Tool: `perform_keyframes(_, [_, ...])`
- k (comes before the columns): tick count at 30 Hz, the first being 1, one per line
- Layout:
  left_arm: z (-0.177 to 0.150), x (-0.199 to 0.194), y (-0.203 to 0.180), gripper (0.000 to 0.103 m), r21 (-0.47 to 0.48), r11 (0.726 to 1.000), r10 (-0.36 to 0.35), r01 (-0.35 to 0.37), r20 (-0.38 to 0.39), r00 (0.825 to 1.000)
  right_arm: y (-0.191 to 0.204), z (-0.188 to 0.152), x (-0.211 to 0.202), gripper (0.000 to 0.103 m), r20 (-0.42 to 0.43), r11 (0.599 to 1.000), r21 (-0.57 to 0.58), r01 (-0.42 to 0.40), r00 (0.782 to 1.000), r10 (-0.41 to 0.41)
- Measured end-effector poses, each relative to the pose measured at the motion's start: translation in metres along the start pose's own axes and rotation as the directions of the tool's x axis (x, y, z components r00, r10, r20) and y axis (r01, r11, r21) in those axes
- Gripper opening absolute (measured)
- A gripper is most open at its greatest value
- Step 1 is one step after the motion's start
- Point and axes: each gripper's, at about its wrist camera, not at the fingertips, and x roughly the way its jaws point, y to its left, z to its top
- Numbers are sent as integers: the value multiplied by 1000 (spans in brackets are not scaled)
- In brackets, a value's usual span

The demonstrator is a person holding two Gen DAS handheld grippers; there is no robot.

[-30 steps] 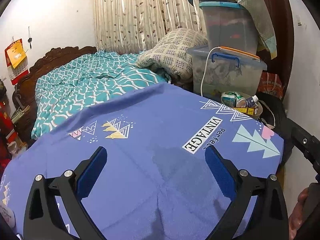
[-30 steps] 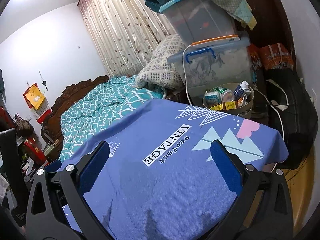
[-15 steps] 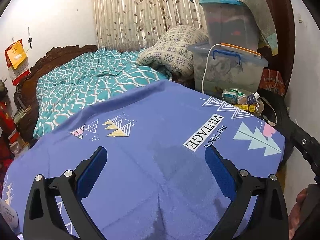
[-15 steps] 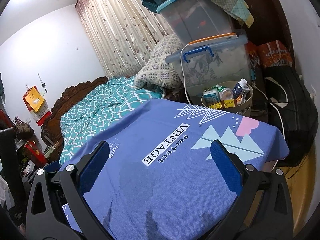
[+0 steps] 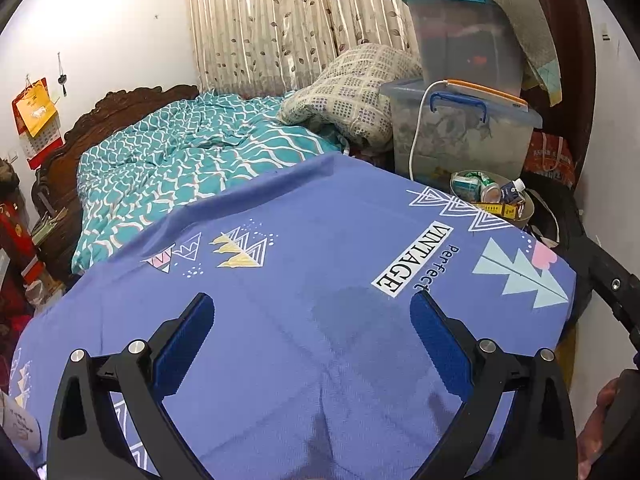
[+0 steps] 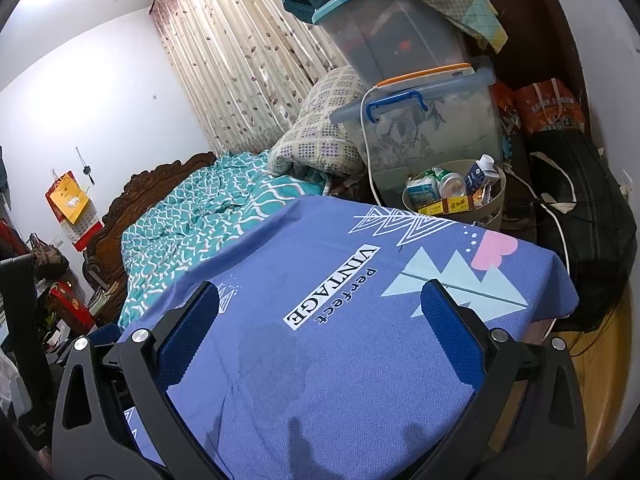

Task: Collect trash

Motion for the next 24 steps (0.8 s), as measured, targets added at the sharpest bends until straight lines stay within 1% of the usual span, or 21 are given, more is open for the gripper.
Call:
perform_keyframes(5, [1,0,-1,95,-7,1000,-1,1,-7,1000,-3,1,-2,100,0,1000,2,3,1000,-3])
perform_keyframes(9, [3,-3,-2,95,-23,1000,-16,16,3,1000,-8,3,-6,100,8,1000,6,12,1000,-12])
perform_keyframes(14, [6,-13,-1,95,-39,999,-27,29,46,999,-17,5,-9,100,-2,999,17,36,999,-36])
perform_keyframes(17, [7,-17,1,95,-49,998,-42,45,58,997,-16,6,-10,100,-6,999,9,43,999,-43])
perform_keyframes(20, [8,-16,1,95,-54,996,-67,70,53,996,-13,7,-13,100,7,999,-10,45,999,-45])
perform_keyframes(24, [8,-20,2,95,-58,995,-77,80,64,995,-9,8,-16,100,18,999,-22,45,999,-45])
